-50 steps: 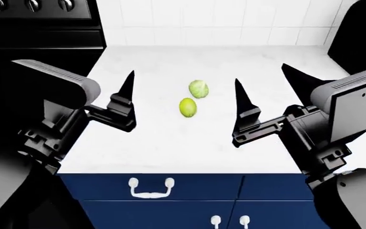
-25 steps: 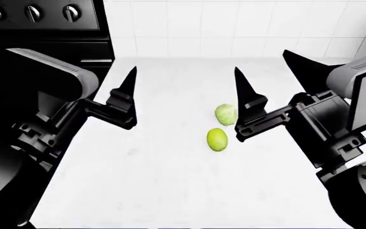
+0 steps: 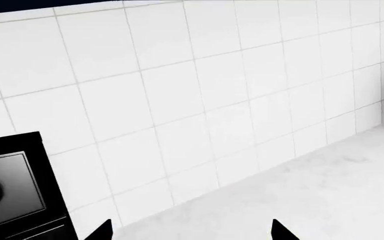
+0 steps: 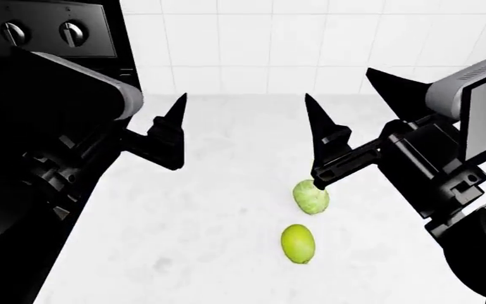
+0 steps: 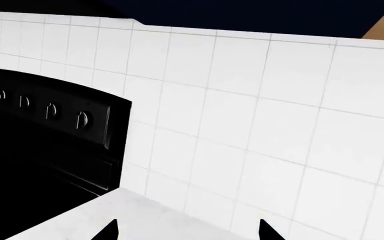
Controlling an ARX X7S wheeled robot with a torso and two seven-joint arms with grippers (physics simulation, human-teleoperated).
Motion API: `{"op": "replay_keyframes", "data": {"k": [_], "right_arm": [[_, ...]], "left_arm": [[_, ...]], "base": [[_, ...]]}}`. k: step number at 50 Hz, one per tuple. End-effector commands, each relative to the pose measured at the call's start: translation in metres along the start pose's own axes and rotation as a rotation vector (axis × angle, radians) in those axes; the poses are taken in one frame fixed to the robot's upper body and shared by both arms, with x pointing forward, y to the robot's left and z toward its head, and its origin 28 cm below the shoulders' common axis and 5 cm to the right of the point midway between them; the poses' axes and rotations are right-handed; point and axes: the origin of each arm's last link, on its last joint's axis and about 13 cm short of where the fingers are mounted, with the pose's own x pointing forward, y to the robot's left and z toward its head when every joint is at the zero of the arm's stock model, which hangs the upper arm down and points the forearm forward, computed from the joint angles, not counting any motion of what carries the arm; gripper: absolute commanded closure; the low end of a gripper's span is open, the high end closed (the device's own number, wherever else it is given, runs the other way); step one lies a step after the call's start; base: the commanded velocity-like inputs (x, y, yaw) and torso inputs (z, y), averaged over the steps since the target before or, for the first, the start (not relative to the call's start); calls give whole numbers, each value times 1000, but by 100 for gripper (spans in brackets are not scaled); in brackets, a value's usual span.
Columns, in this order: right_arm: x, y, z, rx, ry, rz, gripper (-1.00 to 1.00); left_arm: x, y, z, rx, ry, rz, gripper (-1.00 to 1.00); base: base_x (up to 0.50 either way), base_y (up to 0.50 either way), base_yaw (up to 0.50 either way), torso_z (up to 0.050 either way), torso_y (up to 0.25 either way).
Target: Pick the lime, brussel sprout from the counter and place them in the cabinet. Then close the cabinet.
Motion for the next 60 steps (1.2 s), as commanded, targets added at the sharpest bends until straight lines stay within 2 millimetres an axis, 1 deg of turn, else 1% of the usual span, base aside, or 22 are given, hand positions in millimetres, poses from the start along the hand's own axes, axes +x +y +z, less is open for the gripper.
{"op": "replay_keyframes", "data": {"k": [1,20,25,32,38,48,51,60], "right_arm": [[0,-1,-1,-5,23,13,-100],[-2,-5,2,-13,52,-7,-100],[-3,-5,1,-25,107,9,-100],[-7,-15,-5,-34,222,39,-100],[-8,-19,-6,-56,292,67,-100],[-10,-24,-10,-63,401,165,-100],[-15,-22,-8,-54,408,221,-100],[-38,-22,1,-29,380,382,-100]], "left_arm": [[-1,-1,0,1,17,-14,-100],[-1,-3,-4,2,18,-22,-100],[-2,-3,-5,3,18,-23,-100],[-2,-5,-8,3,24,-27,-100],[-1,-7,-8,4,26,-32,-100],[0,-5,-11,3,32,-26,-100],[0,-4,-12,4,34,-22,-100],[1,-2,-13,3,37,-15,-100]], "base": [[66,0,0,0,0],[74,0,0,0,0],[0,0,0,0,0],[0,0,0,0,0],[0,0,0,0,0],[0,0,0,0,0],[0,0,0,0,0],[0,0,0,0,0]]}}
